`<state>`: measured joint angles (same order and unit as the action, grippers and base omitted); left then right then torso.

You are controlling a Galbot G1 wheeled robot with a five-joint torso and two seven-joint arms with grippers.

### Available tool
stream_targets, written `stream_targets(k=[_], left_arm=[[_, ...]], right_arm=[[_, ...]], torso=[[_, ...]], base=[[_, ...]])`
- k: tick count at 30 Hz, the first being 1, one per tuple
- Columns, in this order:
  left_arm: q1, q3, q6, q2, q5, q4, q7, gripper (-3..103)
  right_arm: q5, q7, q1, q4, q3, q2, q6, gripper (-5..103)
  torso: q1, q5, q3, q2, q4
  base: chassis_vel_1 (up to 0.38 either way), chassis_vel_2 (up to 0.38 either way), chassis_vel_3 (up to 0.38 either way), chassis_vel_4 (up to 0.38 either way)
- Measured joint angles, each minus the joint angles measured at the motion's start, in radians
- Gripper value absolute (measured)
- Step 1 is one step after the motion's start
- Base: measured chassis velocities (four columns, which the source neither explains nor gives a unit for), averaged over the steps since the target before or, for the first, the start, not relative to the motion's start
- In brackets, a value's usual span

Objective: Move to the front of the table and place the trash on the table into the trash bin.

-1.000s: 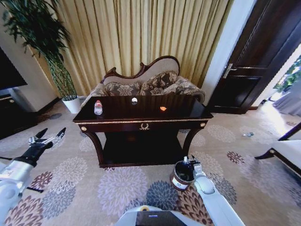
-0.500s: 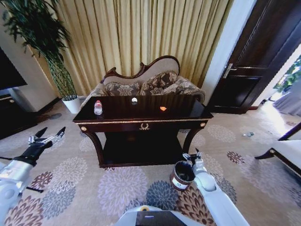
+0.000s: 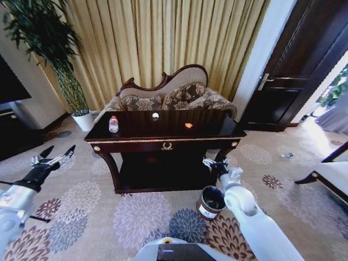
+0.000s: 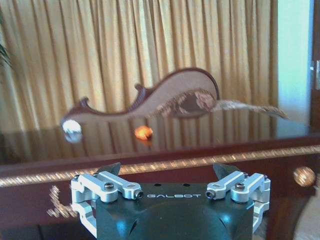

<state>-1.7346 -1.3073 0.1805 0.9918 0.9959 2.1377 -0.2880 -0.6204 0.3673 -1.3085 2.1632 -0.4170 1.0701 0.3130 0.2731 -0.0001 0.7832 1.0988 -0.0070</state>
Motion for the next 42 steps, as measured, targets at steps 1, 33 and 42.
stream_targets(k=[1, 33, 42], left_arm=[[-0.002, -0.003, 0.0, 0.0, 0.002, 0.001, 0.0, 100], [0.002, -0.007, 0.007, -0.016, 0.015, -0.012, 0.002, 100], [0.008, 0.01, 0.006, -0.016, 0.005, -0.021, -0.001, 100]], right_arm=[[-0.002, 0.001, 0.001, 0.009, -0.001, -0.002, 0.0, 100], [0.114, -0.122, -0.019, 0.06, -0.015, -0.009, -0.084, 100], [0.117, -0.122, -0.02, 0.057, -0.006, -0.004, -0.08, 100]], torso=[[0.0, 0.0, 0.0, 0.0, 0.0], [0.0, 0.0001, 0.0, 0.0, -0.0001], [0.0, 0.0, 0.0, 0.0, -0.0001]], base=[[0.0, 0.0, 0.0, 0.0], [-0.017, 0.016, 0.015, -0.018], [-0.125, 0.128, 0.122, -0.121]])
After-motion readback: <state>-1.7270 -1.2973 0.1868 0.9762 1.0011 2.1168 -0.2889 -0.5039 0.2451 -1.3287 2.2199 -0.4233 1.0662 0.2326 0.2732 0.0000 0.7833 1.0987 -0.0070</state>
